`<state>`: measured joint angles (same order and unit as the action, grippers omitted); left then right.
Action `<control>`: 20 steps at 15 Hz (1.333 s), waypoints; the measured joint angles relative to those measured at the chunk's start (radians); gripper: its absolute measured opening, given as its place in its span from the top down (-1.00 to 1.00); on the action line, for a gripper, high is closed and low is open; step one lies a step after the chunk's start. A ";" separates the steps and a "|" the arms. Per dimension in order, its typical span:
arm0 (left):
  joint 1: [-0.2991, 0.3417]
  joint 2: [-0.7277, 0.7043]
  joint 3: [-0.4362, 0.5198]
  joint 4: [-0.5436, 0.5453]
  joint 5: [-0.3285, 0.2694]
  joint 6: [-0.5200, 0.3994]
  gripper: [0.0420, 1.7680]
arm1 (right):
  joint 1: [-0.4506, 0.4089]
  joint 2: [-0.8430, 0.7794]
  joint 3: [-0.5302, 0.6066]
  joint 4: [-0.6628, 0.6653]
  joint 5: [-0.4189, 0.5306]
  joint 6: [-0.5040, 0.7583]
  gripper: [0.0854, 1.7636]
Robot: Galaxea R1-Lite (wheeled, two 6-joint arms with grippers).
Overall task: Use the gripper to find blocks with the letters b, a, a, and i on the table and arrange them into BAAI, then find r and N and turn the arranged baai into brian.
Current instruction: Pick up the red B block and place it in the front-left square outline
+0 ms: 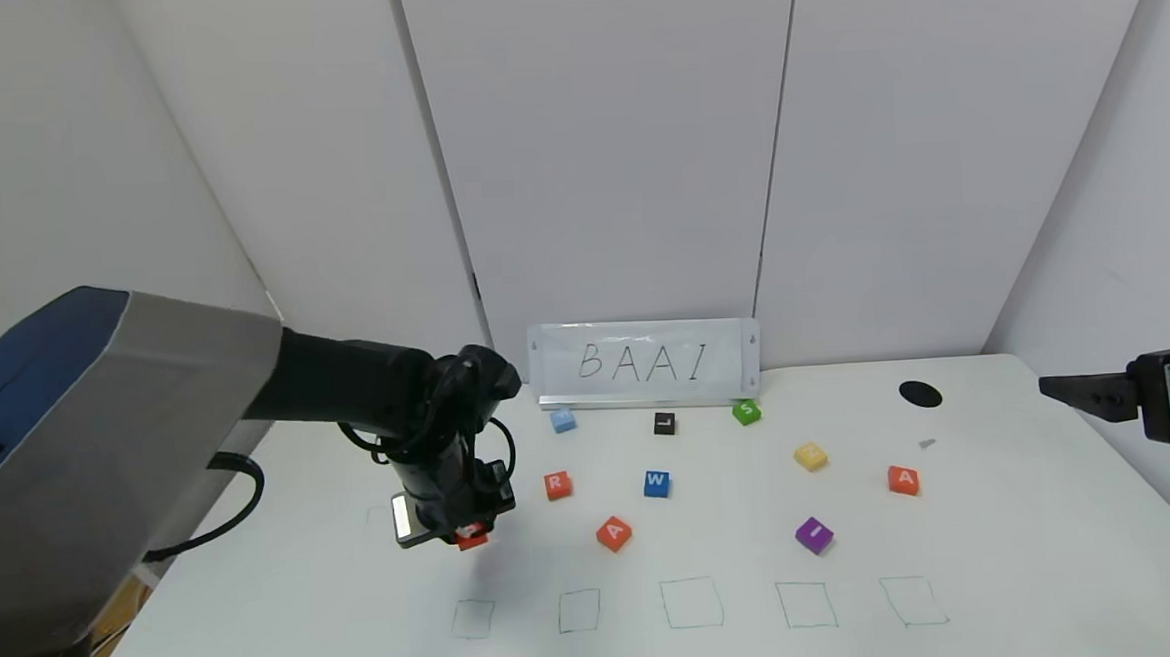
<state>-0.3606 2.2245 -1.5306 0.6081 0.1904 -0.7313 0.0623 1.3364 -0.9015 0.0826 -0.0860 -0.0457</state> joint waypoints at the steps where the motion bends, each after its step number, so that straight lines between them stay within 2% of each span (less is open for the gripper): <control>1: -0.001 -0.024 0.057 -0.036 -0.006 0.037 0.47 | 0.000 0.001 0.000 0.000 0.000 0.000 -0.94; 7: -0.006 -0.120 0.335 -0.274 -0.026 0.231 0.47 | 0.000 0.007 0.001 0.000 -0.002 -0.001 -0.94; 12: -0.007 -0.150 0.425 -0.301 -0.031 0.274 0.47 | 0.005 0.015 0.003 0.000 -0.001 -0.001 -0.94; 20: -0.044 -0.152 0.512 -0.398 -0.028 0.249 0.47 | 0.008 0.019 0.005 -0.001 -0.002 -0.001 -0.94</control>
<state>-0.4045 2.0726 -1.0183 0.2100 0.1623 -0.4823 0.0700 1.3555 -0.8966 0.0815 -0.0879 -0.0472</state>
